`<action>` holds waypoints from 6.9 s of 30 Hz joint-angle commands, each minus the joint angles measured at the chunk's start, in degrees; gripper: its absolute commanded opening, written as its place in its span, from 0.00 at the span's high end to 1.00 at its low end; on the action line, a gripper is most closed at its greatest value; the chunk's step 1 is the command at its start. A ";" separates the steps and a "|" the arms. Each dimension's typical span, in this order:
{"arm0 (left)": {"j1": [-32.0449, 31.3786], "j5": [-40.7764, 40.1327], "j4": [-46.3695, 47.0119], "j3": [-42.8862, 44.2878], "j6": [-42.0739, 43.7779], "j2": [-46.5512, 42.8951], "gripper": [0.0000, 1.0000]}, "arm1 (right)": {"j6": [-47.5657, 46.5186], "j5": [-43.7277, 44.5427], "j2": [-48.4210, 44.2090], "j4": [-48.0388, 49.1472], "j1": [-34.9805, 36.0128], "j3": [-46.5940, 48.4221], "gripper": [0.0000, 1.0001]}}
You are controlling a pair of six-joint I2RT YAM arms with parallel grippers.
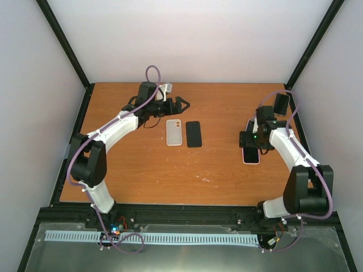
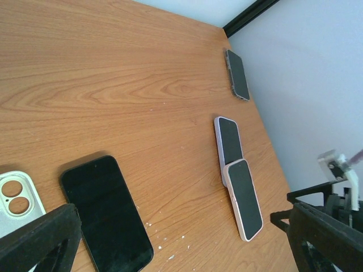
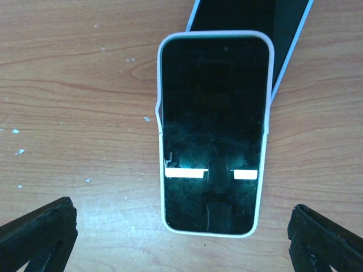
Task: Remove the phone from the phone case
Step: Pick up the phone at the center of the board.
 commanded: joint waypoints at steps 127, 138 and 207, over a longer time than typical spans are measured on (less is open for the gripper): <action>-12.19 16.15 6.60 3.16 6.89 2.96 0.99 | 29.69 -17.86 -0.88 27.36 15.14 12.50 0.25; -6.30 21.74 16.50 -3.18 1.40 -4.94 0.99 | 17.83 -36.97 -4.34 29.92 9.95 11.81 0.00; -2.56 41.28 29.15 -7.92 -8.18 -11.52 0.53 | 49.99 -63.08 -9.58 74.35 6.64 -0.26 0.97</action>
